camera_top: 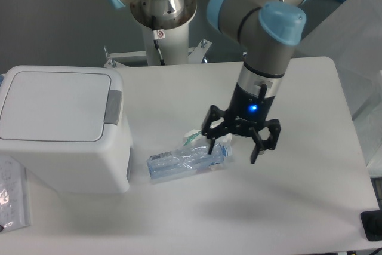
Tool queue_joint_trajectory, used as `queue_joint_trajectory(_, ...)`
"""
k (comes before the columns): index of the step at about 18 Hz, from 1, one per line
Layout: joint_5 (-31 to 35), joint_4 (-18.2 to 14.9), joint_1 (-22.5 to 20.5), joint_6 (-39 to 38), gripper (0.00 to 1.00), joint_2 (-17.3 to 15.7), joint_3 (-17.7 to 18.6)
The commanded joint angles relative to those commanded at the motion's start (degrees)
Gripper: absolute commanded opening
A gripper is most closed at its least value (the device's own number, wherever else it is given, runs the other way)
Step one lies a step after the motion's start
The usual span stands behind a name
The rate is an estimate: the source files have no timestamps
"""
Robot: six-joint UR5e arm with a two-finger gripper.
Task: Open the trash can
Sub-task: 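Swing the open gripper over the bottle toward the trash can's grey button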
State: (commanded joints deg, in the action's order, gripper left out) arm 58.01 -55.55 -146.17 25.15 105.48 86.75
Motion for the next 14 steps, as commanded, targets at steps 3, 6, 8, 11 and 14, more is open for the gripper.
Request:
queue_joint_trajectory(3, -2.1, 0.0, 1.7, -2.0, 1.0, -2.8, 0.9)
queue_joint_trajectory(6, -2.3, 0.0, 3.9, -2.6, 1.0, -5.7, 3.4)
queue_joint_trajectory(8, -2.3, 0.1, 4.8, -2.3, 1.0, -7.8, 5.3)
queue_joint_trajectory(11, -2.3, 0.1, 4.9, -2.0, 1.0, -10.5, 8.1)
queue_joint_trajectory(14, -2.2, 0.2, 5.0, -1.6, 1.0, -12.7, 10.8)
